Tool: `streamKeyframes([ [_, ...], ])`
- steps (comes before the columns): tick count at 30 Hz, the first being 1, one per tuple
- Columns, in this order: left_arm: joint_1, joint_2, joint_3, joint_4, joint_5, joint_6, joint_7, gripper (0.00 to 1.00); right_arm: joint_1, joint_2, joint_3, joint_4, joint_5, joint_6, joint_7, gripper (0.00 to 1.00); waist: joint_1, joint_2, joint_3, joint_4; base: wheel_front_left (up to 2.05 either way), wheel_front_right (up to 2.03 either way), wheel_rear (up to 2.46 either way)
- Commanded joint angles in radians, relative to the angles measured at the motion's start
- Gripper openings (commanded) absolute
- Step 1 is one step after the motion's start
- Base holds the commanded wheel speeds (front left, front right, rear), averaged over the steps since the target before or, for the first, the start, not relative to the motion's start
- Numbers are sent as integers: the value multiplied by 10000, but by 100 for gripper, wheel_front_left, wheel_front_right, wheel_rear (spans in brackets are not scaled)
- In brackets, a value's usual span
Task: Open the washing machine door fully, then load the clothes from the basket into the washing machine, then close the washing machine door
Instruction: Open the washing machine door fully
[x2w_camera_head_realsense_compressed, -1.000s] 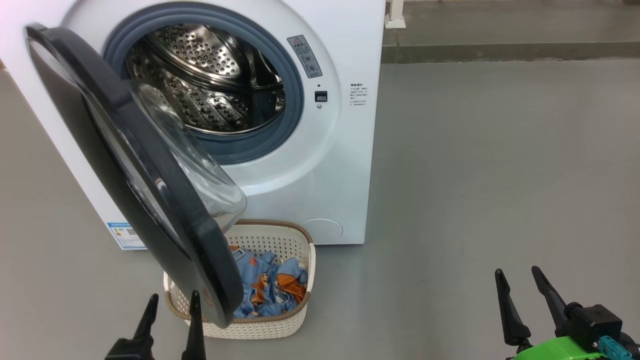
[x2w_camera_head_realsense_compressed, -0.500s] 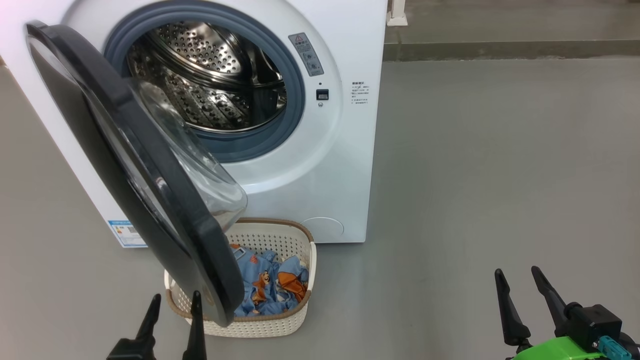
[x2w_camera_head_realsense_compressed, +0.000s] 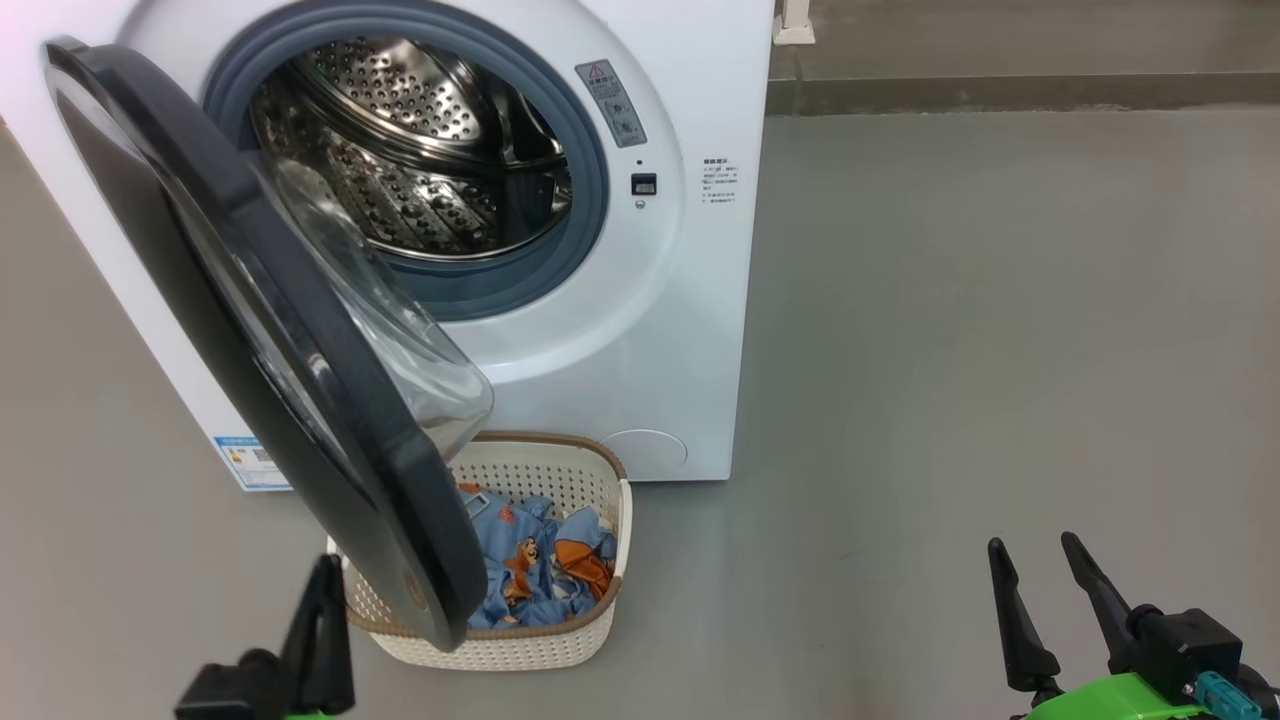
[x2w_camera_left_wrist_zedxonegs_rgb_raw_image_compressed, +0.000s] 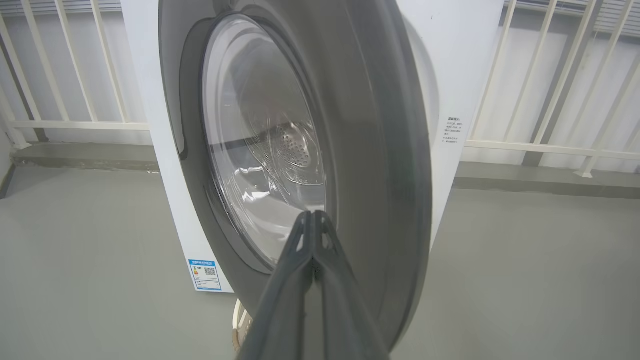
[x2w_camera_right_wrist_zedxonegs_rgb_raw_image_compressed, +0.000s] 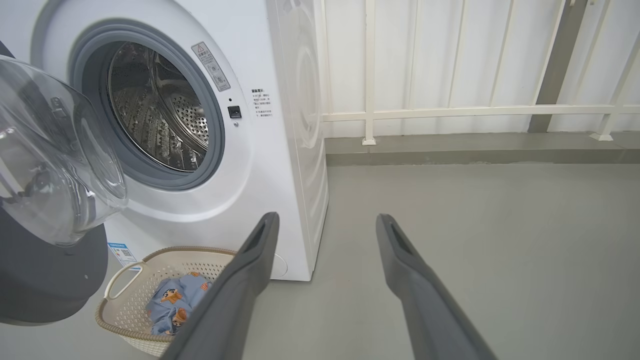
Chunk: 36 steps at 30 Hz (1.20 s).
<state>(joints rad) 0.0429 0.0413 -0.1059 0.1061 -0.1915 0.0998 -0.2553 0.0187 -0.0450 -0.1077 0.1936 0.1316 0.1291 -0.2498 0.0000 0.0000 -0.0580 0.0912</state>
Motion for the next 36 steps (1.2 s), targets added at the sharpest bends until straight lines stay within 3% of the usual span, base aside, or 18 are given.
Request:
streamKeyframes([
  [1,-336,89,415,-378,-16,4,-65,0,-240,-53,288,-261,-92,16,-120,100,0,0,1,-2,0,0,0],
  [11,-1178,89,1072,-2036,344,-185,-65,0,-316,-53,331,-240,-15,16,-120,100,0,0,-42,-90,0,0,0],
  [19,-2289,89,607,-2821,533,-336,-65,0,-387,-53,404,-194,88,16,-120,100,0,0,-104,-216,0,0,0],
  [36,-3179,89,-1533,-1144,-180,-361,-65,0,-512,-53,185,-230,-42,16,-120,100,0,0,-43,-719,0,0,0],
])
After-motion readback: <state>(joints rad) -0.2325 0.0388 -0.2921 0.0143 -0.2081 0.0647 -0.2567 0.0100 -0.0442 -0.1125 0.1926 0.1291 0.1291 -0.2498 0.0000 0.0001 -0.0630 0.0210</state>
